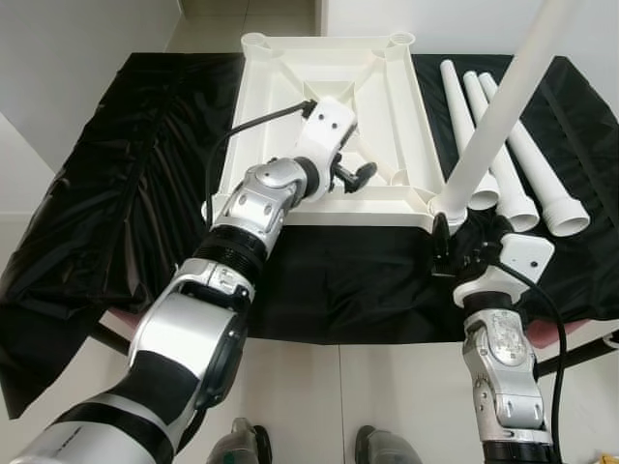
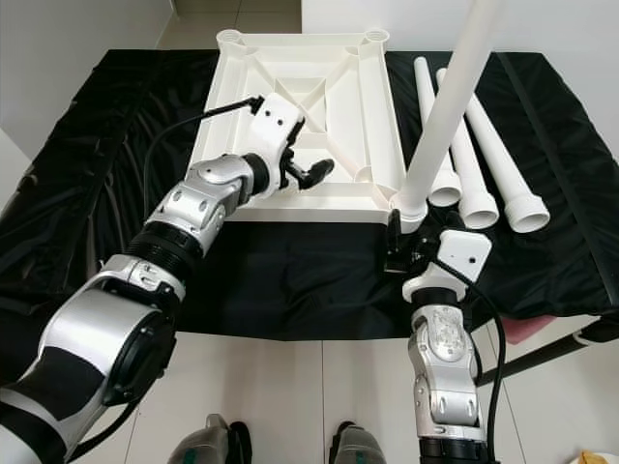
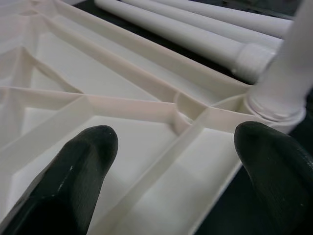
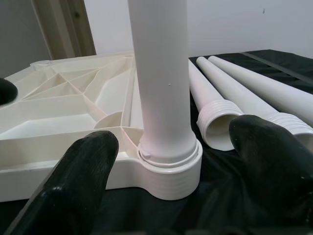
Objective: Building children table
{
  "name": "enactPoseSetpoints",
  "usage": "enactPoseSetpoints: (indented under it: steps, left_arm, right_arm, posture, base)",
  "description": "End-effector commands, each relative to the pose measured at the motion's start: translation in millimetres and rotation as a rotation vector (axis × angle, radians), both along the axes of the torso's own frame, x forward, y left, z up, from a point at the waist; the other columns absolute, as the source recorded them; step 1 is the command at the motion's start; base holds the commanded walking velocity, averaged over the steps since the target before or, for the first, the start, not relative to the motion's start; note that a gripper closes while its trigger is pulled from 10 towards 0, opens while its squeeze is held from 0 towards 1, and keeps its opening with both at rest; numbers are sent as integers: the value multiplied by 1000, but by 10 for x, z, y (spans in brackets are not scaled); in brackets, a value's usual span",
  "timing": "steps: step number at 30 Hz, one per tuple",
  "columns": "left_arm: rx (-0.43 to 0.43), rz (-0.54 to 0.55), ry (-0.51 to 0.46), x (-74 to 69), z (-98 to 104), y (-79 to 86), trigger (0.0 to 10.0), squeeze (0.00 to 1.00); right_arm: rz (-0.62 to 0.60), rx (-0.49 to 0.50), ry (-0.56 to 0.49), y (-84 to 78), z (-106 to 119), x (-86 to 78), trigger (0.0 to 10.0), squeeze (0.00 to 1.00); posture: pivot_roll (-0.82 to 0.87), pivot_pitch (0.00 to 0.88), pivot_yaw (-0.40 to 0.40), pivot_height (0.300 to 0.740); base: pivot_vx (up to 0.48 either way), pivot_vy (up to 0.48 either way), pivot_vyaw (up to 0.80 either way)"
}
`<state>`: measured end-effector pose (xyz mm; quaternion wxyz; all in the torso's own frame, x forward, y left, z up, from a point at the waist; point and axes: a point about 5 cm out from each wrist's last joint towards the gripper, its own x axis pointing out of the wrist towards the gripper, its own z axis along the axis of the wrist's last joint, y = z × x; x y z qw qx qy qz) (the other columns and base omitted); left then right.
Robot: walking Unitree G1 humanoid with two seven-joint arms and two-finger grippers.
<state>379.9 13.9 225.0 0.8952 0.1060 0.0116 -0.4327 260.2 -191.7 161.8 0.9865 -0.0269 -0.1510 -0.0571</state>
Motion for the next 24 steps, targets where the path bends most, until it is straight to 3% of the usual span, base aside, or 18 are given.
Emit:
enactPoseSetpoints:
  steps: [1,2,5,7,11,24]
  left_arm:
    - [13,-81,0,-54,-28,-24,10000,0]
    - [39,-134,14,-96,-84,-25,10000,0]
    - [84,-158,35,-115,-158,-11,10000,0]
    - [265,-131,66,-103,-394,88,10000,0]
    - [366,-60,99,-67,-550,199,10000,0]
    - [395,76,149,-10,-651,313,10000,0]
  right_arm:
    - [4,0,17,5,-31,9,10000,0]
    - [4,-4,14,-6,-22,17,10000,0]
    - [5,-8,12,-14,-15,22,10000,0]
    - [6,-12,8,-24,3,29,10000,0]
    - [4,-14,4,-31,15,31,10000,0]
    - [-9,-18,-6,-63,55,43,10000,0]
  posture:
    - [-101,89,86,740]
    - [-100,88,85,740]
    - [-100,88,85,740]
    - [-103,87,84,740]
    - [-102,93,82,740]
    - [-103,106,81,740]
  base:
    - [0,0,0]
    - [0,0,0]
    - [0,0,0]
    - [0,0,0]
    - [0,0,0]
    - [0,0,0]
